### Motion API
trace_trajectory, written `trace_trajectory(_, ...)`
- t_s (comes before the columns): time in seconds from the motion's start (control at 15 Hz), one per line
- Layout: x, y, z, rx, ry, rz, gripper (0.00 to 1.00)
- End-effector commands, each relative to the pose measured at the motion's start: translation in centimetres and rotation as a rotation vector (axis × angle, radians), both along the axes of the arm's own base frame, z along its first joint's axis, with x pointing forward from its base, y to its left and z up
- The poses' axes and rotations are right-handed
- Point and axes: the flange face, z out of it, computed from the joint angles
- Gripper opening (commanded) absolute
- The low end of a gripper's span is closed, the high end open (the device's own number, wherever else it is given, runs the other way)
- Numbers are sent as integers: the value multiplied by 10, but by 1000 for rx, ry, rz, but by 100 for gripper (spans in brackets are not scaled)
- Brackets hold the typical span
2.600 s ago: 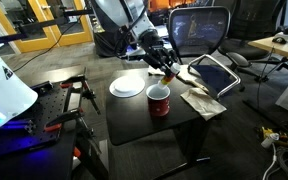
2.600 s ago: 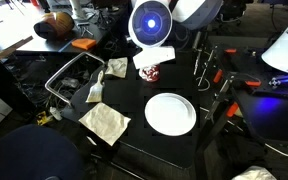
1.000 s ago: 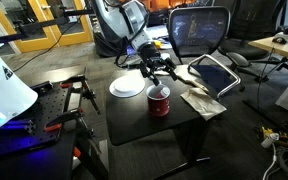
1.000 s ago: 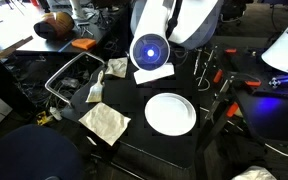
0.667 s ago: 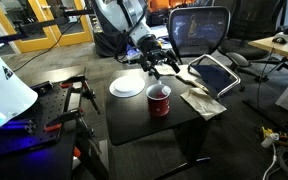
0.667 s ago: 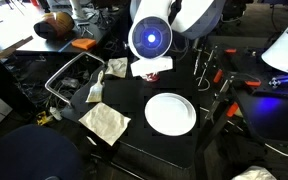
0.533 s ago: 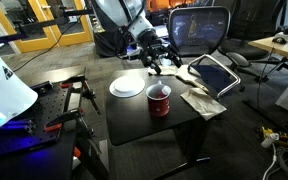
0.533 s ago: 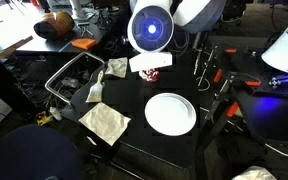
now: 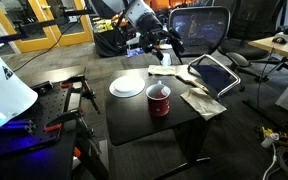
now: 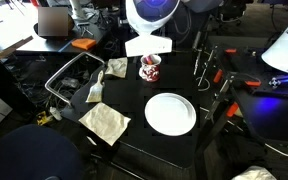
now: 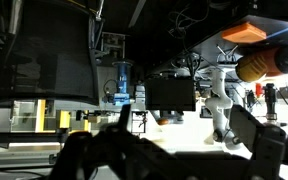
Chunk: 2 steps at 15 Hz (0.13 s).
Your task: Pick the bottle on the table and put it in the mug
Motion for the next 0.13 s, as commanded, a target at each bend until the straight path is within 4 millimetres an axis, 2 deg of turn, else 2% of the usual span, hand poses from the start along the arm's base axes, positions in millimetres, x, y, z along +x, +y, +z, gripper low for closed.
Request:
trace_trajectory(0.0,-1,1,0,-1,2,0,100)
trace_trajectory(0.07,-2,1,0,-1,4,1,100)
